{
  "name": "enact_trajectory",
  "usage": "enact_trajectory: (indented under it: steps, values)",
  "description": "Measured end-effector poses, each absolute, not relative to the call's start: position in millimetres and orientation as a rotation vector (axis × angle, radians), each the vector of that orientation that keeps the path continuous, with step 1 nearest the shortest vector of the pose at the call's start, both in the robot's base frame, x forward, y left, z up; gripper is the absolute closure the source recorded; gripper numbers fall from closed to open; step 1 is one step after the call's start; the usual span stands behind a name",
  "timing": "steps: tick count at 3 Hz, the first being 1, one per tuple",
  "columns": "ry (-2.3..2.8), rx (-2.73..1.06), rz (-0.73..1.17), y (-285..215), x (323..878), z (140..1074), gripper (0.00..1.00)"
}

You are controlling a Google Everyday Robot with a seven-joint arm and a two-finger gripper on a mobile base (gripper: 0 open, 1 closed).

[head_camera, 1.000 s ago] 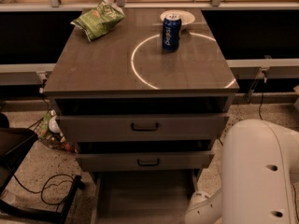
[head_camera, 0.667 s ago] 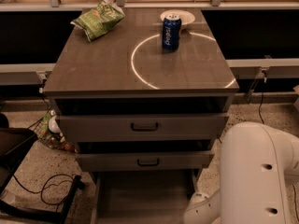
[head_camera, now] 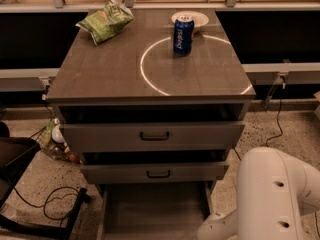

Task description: Close bottom drawer

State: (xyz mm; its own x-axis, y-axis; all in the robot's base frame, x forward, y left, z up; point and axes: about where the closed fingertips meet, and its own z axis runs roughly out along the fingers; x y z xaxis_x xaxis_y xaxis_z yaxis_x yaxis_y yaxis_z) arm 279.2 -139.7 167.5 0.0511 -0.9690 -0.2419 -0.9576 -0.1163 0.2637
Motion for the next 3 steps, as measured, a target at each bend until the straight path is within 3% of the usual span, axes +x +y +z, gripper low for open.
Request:
enact_trajectory:
  steps: [2,3]
  values:
    - [-2.045,2.293,-0.597,-129,290,148,1.0]
    - [-2.028,2.357,-0.501,-118,328,152,1.0]
